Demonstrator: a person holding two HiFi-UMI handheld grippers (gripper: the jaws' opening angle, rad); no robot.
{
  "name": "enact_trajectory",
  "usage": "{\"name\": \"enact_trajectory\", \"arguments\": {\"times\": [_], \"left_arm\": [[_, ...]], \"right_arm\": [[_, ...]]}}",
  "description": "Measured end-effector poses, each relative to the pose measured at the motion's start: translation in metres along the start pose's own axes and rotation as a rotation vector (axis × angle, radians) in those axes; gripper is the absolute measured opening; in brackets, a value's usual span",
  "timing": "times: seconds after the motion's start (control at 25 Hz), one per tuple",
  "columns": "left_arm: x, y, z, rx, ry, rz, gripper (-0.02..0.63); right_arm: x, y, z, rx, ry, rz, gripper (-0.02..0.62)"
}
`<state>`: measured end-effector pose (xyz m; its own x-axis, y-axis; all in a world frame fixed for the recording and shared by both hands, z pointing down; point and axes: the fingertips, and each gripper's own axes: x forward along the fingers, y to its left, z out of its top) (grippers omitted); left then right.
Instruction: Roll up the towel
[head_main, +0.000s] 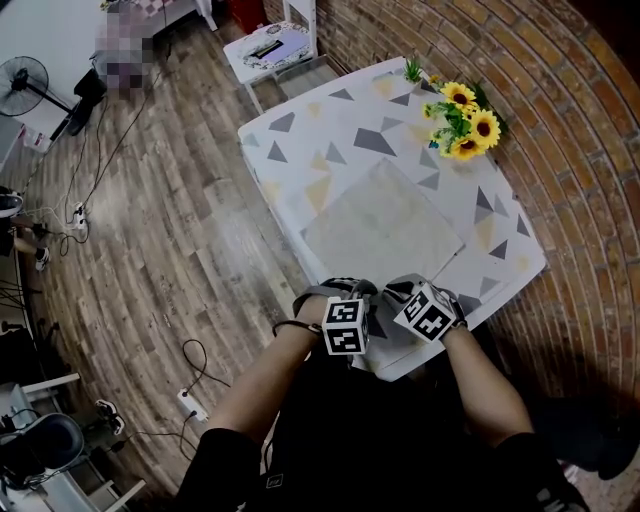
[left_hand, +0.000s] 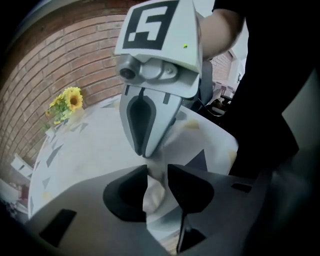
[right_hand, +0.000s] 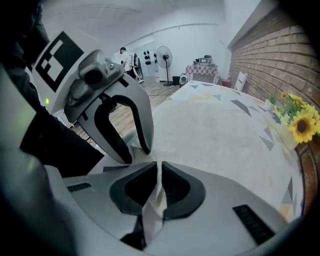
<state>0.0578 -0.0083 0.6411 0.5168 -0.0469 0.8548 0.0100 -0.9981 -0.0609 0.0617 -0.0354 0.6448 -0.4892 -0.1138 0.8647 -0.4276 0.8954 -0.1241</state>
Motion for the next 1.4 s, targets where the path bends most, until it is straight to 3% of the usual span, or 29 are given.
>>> {"name": "enact_trajectory", "arguments": {"times": [0.24, 0.36, 0.48, 0.72, 0.92, 1.08, 1.24, 1.4], "left_arm": [[0.003, 0.012, -0.003, -0.059, -0.005, 0.002, 0.095], [0.001, 0.018, -0.003, -0.101, -0.019, -0.005, 0.078], [-0.002, 0.026, -0.002, -0.117, -0.023, 0.017, 0.081], [-0.014, 0.030, 0.002, -0.083, -0.026, 0.058, 0.135], [-0.007, 0.025, -0.003, -0.012, 0.029, 0.073, 0.160], [-0.001, 0.037, -0.012, -0.033, 0.064, 0.104, 0.158], [-0.001, 0.048, -0.014, -0.075, 0.066, 0.112, 0.158], [0.001, 0.048, -0.015, -0.087, 0.073, 0.078, 0.130]], "right_arm": [[-0.015, 0.009, 0.005, -0.083, -0.038, -0.015, 0.060], [-0.012, 0.021, -0.002, -0.168, -0.012, 0.001, 0.099], [-0.005, 0.017, -0.008, -0.206, 0.022, -0.044, 0.132], [-0.004, -0.003, -0.001, -0.202, 0.026, -0.104, 0.107], [-0.006, -0.018, 0.005, -0.156, 0.008, -0.127, 0.077], [-0.011, -0.026, 0.011, -0.131, -0.017, -0.157, 0.082], [-0.016, -0.021, 0.010, -0.155, -0.031, -0.123, 0.124], [-0.007, -0.017, -0.006, -0.181, 0.032, -0.102, 0.176]]}}
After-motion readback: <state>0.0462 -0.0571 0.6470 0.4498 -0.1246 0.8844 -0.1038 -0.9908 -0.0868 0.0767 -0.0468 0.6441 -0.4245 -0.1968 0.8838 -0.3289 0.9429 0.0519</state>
